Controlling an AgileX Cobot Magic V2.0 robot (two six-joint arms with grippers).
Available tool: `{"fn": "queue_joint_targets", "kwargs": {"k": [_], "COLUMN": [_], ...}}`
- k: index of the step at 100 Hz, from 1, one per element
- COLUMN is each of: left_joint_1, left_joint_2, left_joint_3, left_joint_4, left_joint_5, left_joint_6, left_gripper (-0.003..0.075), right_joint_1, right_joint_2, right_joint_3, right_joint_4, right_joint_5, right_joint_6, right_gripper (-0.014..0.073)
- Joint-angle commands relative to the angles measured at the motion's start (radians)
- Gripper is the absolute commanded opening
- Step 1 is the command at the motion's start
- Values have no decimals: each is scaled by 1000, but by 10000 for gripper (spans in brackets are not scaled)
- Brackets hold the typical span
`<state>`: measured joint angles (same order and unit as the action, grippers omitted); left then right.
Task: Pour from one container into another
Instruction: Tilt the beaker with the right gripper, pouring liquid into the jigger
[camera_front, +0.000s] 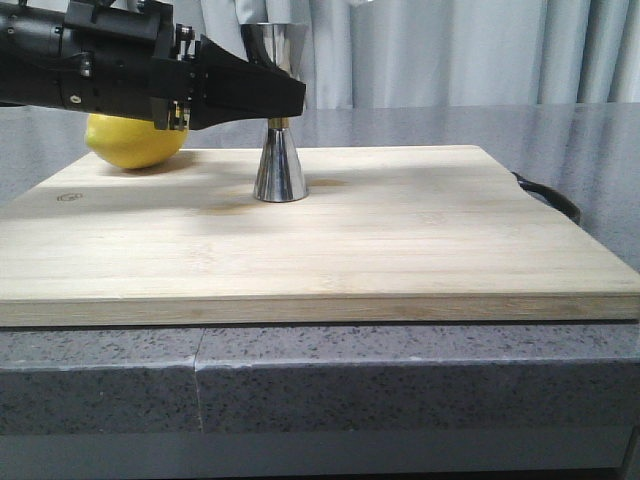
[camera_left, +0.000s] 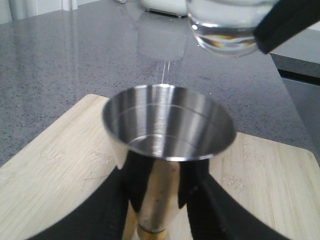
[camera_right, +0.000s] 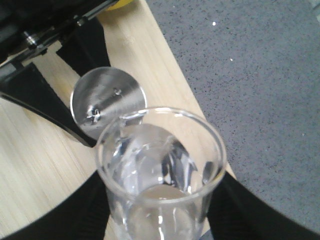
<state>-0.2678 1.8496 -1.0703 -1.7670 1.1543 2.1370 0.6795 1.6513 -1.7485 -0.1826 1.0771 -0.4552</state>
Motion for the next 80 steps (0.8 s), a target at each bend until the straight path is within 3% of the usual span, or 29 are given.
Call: {"fn": "queue_joint_targets", "kwargs": {"k": [1,80], "left_joint_1": [-6,-6], "left_joint_2": [-43,-43], "left_joint_3": [-29,-29], "left_joint_4": [-74,-74], "left_joint_5": [118,118], "left_joint_6": [2,2], "left_gripper": [238,238], "right_joint_1": [2,5], "right_joint_2": [-20,11], "right_joint_3": [-61,-78], "right_joint_4": [-28,-113], "right_joint_5": [-12,-36], "right_joint_6": [-53,-182], "right_gripper": [307,307]}}
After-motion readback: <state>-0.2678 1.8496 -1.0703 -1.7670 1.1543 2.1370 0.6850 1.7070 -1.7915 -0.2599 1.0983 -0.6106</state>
